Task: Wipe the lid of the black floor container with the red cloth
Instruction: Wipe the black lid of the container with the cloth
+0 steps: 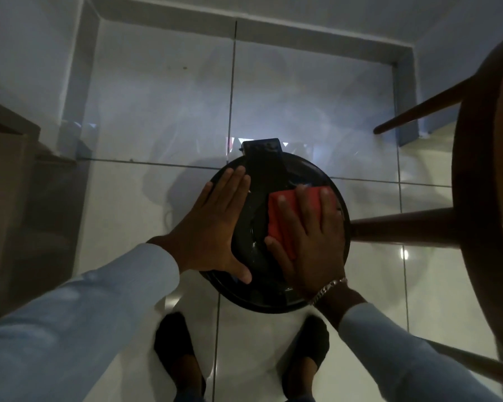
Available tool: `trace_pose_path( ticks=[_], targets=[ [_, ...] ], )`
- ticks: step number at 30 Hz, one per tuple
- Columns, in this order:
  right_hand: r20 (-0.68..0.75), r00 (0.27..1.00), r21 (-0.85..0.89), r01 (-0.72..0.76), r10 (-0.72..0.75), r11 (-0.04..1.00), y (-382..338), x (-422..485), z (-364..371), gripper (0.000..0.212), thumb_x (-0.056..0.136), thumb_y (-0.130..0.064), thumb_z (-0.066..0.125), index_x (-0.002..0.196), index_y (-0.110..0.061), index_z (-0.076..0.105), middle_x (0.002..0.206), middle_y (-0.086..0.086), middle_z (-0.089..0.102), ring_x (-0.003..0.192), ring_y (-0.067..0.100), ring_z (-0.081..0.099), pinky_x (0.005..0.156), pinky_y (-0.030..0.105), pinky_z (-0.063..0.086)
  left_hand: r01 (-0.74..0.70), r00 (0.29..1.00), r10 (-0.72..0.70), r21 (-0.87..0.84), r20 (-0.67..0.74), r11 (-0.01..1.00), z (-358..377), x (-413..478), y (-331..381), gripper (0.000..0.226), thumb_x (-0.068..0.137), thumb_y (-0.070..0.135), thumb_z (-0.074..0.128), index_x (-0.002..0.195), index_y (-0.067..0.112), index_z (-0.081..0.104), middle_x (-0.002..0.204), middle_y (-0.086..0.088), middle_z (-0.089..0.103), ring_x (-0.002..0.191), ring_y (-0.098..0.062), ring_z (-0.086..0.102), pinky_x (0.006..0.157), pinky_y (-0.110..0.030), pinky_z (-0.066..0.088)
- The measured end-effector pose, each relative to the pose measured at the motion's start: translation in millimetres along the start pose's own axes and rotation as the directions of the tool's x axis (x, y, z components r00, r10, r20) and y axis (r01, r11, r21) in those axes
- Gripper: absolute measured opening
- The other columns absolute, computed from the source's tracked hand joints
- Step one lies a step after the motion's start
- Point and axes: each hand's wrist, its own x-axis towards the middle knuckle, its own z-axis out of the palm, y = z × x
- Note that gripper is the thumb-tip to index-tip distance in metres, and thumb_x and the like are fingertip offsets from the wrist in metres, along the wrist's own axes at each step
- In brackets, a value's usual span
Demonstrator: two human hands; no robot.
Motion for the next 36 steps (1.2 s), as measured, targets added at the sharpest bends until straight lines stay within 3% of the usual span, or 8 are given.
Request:
trace_pose_path(
  ticks=[4,8,12,17,20,24,30,36],
  targets=[
    [-0.034,0.999,0.012,-0.036,0.036,0.999,-4,29,-5,0.068,0.09,-0.053,0.048,0.147,-0.031,0.019,0.159,0.011,0.02,0.145,0.044,0.012,0.108,0.067,0.024,-0.001,1.0,0.001,0.002,-0.005,1.0,1,0,0,0.154,0.039,0.089,0.063,0.144,0.018,-0.025,0.157,-0.004,-0.029,0.142,-0.017,-0.03,0.114,-0.039,-0.015],
    [-0.068,0.994,0.039,-0.085,0.087,0.996,-11,0,-4,0.065,0.091,-0.046,0.047,0.148,-0.027,0.022,0.159,0.012,0.02,0.145,0.044,0.011,0.108,0.066,0.026,0.007,1.0,-0.007,-0.028,0.005,1.0,0,0,0,0.154,0.04,0.087,0.064,0.144,0.02,-0.026,0.156,-0.001,-0.03,0.142,-0.016,-0.03,0.114,-0.038,-0.015],
    [0.007,0.993,0.045,-0.115,0.115,0.992,-13,-23,-3,0.068,0.091,-0.047,0.047,0.148,-0.03,0.016,0.159,0.011,0.021,0.145,0.044,0.01,0.109,0.066,0.026,0.0,1.0,0.001,-0.033,0.016,0.999,-4,-1,2,0.153,0.042,0.085,0.066,0.144,0.019,-0.027,0.156,-0.002,-0.031,0.141,-0.017,-0.031,0.114,-0.038,-0.016],
    [-0.02,0.991,-0.013,-0.135,0.135,0.991,-14,34,-6,0.063,0.093,-0.049,0.044,0.148,-0.028,0.022,0.159,0.011,0.022,0.144,0.044,0.014,0.109,0.063,0.027,-0.003,1.0,0.003,-0.025,0.01,1.0,-2,0,1,0.152,0.042,0.087,0.064,0.144,0.02,-0.027,0.156,-0.002,-0.031,0.141,-0.015,-0.031,0.115,-0.038,-0.015],
    [-0.045,0.986,0.019,-0.159,0.159,0.987,-16,11,-1,0.068,0.092,-0.051,0.043,0.151,-0.028,0.015,0.161,0.01,0.016,0.146,0.042,0.009,0.113,0.062,0.022,0.004,1.0,-0.004,-0.042,0.009,0.999,0,1,0,0.153,0.04,0.087,0.064,0.144,0.021,-0.028,0.155,0.001,-0.032,0.141,-0.014,-0.031,0.114,-0.037,-0.015],
    [-0.013,0.996,0.035,-0.085,0.086,0.996,-14,-52,7,0.071,0.092,-0.055,0.041,0.151,-0.028,0.014,0.16,0.007,0.012,0.148,0.038,0.004,0.113,0.062,0.021,0.007,1.0,-0.007,-0.047,0.007,0.999,-1,1,0,0.152,0.041,0.088,0.062,0.143,0.021,-0.028,0.154,0.002,-0.034,0.141,-0.014,-0.032,0.114,-0.037,-0.015],
    [-0.03,0.998,-0.011,-0.061,0.061,0.998,-4,14,2,0.069,0.091,-0.05,0.046,0.149,-0.031,0.013,0.16,0.011,0.019,0.145,0.044,0.011,0.112,0.064,0.021,0.0,1.0,0.0,-0.043,0.006,0.999,0,0,-1,0.151,0.041,0.088,0.062,0.144,0.021,-0.027,0.155,-0.001,-0.031,0.142,-0.015,-0.03,0.115,-0.039,-0.015],
    [0.0,0.993,0.054,-0.118,0.119,0.991,-17,-67,13,0.071,0.092,-0.051,0.042,0.151,-0.029,0.008,0.161,0.007,0.009,0.147,0.039,0.003,0.11,0.065,0.026,-0.002,1.0,0.003,-0.057,0.003,0.998,-1,1,-1,0.152,0.041,0.088,0.062,0.144,0.021,-0.026,0.154,0.001,-0.032,0.142,-0.016,-0.03,0.115,-0.038,-0.014]
  ],
)
